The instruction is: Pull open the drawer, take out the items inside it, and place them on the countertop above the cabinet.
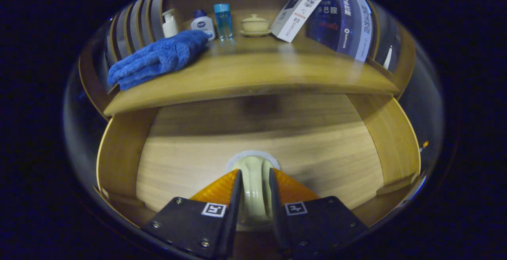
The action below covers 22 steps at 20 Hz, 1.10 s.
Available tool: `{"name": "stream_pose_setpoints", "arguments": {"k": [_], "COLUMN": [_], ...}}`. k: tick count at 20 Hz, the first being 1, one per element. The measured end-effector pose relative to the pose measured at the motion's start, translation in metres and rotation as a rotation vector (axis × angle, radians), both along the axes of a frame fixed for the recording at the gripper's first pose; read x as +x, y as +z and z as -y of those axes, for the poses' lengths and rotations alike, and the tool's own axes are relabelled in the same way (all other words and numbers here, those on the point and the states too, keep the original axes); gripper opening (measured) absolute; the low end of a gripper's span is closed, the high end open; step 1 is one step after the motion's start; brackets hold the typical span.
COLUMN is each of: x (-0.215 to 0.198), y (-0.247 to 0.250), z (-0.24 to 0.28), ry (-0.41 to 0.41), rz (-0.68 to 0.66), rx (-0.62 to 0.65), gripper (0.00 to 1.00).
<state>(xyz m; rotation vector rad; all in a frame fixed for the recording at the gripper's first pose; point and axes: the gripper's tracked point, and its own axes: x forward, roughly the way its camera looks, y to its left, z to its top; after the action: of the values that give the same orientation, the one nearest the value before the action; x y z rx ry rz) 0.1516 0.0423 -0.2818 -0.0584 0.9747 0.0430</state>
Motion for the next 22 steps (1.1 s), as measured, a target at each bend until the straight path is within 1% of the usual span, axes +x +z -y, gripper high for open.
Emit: {"name": "stream_pose_setpoints", "arguments": {"k": [1, 2, 4, 7, 10, 16, 20, 22], "x": [0.001, 0.006, 0.004, 0.001, -0.003, -0.006, -0.005, 0.004], "y": [0.001, -0.001, 0.003, 0.008, 0.028, 0.095, 0.134, 0.151], "z": [0.000, -0.002, 0.001, 0.000, -0.004, 0.000, 0.003, 0.002], "ry": [-0.008, -0.008, -0.009, 0.009, 0.014, 0.009, -0.003, -0.005], "rz": [0.012, 0.027, 0.027, 0.046, 0.104, 0.274, 0.354, 0.392], "rx": [0.006, 0.021, -0.007, -0.031, -0.018, -0.017, -0.033, -0.030], "gripper": [0.39, 0.31, 0.14, 0.14, 0.14, 0.14, 0.14, 0.14]}}
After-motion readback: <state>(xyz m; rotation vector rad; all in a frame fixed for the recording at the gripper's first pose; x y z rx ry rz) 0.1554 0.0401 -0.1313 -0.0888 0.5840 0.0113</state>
